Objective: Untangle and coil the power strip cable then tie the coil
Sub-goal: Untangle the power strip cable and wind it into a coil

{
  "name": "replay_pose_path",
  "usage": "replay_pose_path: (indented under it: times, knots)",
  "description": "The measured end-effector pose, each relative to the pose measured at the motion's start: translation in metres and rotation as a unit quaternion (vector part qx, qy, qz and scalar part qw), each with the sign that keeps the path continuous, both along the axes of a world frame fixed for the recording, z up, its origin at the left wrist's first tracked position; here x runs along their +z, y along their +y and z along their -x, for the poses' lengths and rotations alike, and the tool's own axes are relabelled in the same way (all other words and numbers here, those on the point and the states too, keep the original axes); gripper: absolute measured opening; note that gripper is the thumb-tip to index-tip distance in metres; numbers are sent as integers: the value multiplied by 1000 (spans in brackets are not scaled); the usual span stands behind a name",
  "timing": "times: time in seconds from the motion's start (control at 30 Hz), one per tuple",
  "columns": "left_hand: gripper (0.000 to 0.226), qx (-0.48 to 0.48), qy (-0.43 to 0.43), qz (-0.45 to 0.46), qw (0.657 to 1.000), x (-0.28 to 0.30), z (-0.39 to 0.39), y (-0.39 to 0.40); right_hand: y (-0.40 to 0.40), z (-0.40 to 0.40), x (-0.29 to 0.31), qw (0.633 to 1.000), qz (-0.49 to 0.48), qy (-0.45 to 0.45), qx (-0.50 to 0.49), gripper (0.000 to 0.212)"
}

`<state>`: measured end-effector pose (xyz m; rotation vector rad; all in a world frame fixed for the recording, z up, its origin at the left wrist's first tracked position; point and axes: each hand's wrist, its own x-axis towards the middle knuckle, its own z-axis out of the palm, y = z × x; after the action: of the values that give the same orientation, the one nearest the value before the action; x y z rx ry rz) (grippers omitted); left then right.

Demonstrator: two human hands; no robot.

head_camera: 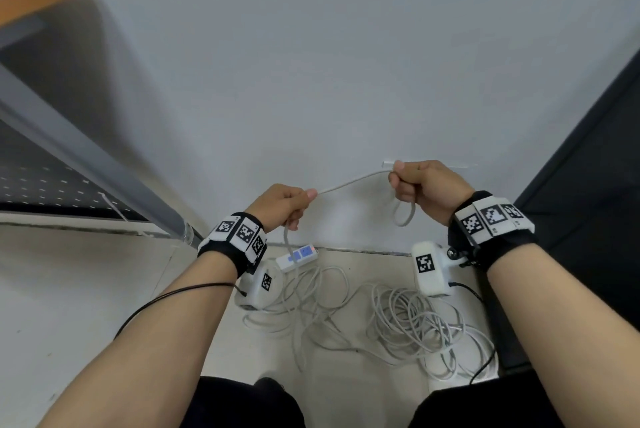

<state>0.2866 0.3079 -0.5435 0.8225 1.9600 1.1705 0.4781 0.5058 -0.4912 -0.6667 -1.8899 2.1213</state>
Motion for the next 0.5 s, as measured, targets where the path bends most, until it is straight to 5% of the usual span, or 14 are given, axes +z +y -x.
replay_pose_path:
  times: [0.2, 0.5]
  knots:
    - [44, 52, 6, 55, 997, -28, 20, -33, 25, -9, 3, 986, 126, 33, -101, 31]
    - [35, 60, 42, 18, 997, -17, 19, -23, 15, -3, 4, 983, 147, 26, -104, 26]
